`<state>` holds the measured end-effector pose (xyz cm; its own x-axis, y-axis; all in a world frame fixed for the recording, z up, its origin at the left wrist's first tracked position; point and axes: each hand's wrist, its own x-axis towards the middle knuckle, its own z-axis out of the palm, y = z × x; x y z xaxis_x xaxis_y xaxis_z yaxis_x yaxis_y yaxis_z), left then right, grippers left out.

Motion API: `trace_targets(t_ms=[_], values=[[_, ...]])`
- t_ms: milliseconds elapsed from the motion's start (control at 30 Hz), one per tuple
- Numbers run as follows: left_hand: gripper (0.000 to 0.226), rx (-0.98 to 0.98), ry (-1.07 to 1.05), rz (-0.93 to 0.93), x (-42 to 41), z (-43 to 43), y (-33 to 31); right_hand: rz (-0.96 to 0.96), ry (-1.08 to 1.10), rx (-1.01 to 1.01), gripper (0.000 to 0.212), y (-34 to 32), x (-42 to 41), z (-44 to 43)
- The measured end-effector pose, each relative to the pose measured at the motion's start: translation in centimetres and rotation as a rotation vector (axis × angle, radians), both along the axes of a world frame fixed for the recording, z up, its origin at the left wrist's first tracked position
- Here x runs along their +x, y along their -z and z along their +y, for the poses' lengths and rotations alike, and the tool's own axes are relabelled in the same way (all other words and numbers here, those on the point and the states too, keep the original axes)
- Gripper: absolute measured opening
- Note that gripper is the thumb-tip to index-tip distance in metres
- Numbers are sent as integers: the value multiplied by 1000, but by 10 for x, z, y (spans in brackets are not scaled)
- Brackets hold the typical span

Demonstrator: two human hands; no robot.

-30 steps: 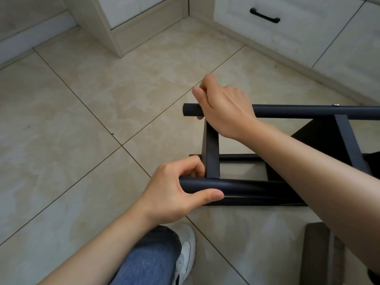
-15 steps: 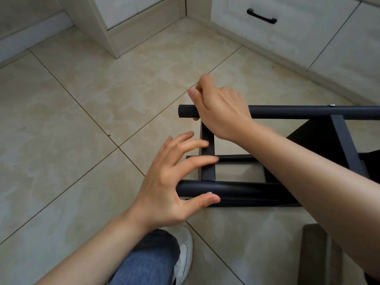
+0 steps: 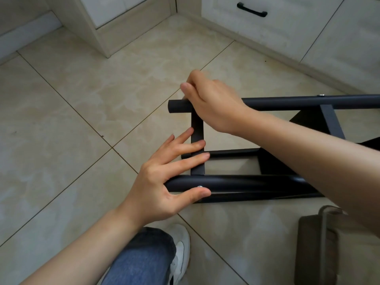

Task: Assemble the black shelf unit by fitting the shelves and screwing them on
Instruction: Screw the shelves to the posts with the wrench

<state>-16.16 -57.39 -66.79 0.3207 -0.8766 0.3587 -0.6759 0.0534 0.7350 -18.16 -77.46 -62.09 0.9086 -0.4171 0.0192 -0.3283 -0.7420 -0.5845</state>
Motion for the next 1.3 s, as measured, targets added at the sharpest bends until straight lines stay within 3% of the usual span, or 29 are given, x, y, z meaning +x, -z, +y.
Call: trace_targets(t_ms=[100,267,367,600,700,933,1300], values=[[50,-3,0,9,0,-1,0,-97,-15,183,25,-12,-11,-6],[51,-11,-2,14,-1,-2,2,-281,3,155,23,-26,-49,-9],[51,-20,6,19,-1,-3,1,-298,-25,159,17,-21,-79,-2],[48,-21,21,25,-1,-4,0,156,-199,314,17,3,-101,-4],[49,-17,13,15,-1,-4,1,308,-288,504,15,10,-84,-3],[49,-20,15,5,-1,-5,2,299,-265,796,13,23,-69,4],[50,-16,15,-2,-1,-4,1,371,-261,923,13,22,-70,-2]])
